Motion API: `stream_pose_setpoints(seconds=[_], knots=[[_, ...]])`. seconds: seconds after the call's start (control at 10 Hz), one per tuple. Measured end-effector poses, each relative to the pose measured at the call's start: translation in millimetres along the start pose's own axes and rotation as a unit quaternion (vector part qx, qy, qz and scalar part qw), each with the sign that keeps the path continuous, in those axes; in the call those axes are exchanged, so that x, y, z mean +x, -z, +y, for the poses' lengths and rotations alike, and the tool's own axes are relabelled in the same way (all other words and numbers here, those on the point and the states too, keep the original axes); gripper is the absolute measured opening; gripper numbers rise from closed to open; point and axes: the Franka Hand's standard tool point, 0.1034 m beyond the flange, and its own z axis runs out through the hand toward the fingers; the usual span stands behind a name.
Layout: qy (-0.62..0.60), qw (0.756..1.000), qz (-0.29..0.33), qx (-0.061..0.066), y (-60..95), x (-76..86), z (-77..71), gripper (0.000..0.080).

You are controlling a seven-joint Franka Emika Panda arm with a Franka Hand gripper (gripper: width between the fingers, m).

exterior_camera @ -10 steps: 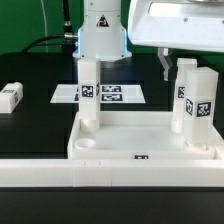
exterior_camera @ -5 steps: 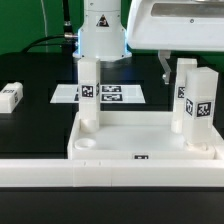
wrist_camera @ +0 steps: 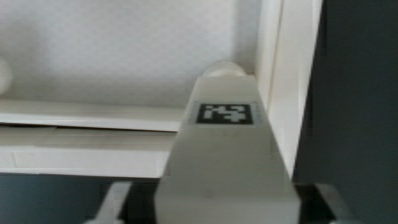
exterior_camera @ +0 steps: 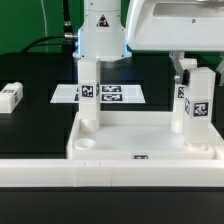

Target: Assemble desk

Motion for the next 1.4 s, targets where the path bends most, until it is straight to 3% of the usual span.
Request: stream_pose_setpoints(seconds=[0.1, 0.5, 0.6, 0.8, 1.2, 1.4], knots=[[-0.003, 1.000, 0.000, 0.000, -0.1, 0.0, 0.2, 0.0289], [-0.123, 0.992, -0.001, 0.002, -0.4, -0.3, -0.5, 0.0289], [-0.189, 0.982, -0.001, 0.009, -1.5, -0.9, -1.1, 0.0289], [-0.277, 0.961, 0.002, 0.011, -2.2, -1.2, -2.6, 0.0290], [-0.449, 0.893, 0.004, 0.026, -2.8, 0.7, -0.8, 0.0290], [-0.540, 0.841, -0.003, 0.029, -3.2, 0.4, -2.8, 0.0291]])
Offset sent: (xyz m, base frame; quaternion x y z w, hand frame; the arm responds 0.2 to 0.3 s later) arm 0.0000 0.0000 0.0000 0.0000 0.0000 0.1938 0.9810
